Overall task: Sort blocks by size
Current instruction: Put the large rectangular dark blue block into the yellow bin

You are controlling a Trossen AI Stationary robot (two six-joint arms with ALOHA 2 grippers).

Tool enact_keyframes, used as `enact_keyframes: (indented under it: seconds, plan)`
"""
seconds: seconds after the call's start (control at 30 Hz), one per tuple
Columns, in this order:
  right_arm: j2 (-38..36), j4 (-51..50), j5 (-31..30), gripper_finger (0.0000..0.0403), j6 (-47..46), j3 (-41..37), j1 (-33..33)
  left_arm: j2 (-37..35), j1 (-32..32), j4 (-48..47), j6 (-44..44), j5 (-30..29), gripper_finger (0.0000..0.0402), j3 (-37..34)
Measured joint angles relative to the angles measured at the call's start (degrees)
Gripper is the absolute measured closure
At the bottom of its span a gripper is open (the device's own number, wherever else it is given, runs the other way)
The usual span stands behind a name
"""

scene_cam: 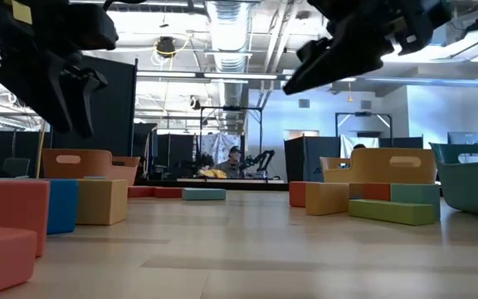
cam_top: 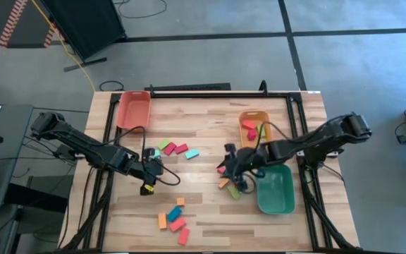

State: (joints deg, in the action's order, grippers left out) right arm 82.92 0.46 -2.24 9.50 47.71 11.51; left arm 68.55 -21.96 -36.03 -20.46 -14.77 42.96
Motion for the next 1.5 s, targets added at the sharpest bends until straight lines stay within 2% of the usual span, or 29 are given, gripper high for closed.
enact_keyframes:
  seconds: [0.17,0.33,0.47,0.73,1.0,1.13,1.5]
  plan:
    - [5.2,7.1,2.6,0.0193,0.0,0.3,2.1,0.0,-1.1,1.2,-2.0,4.9,0.0223,0.0]
    - [9.9,7.2,3.2,0.0193,0.7,2.9,2.8,0.0,-5.3,5.1,-4.5,8.4,0.0223,0.0]
    - [12.3,7.2,5.3,0.0193,2.5,4.9,2.8,0.0,-9.7,7.6,-8.5,8.4,0.0223,0.0]
    - [15.5,8.0,8.3,0.0193,5.4,7.9,3.3,6.7,-17.1,14.2,-15.9,6.2,0.0223,0.0]
    - [15.7,10.0,8.4,0.0194,7.1,9.1,4.3,15.5,-20.3,16.6,-21.2,5.0,0.0223,1.8]
    - [15.6,11.0,8.4,0.0196,7.1,9.1,4.2,17.2,-22.2,16.4,-23.6,3.8,0.0223,2.3]
    - [15.6,10.7,8.4,0.0196,5.0,9.1,5.3,17.9,-27.4,22.9,-29.2,-6.3,0.0223,2.3]
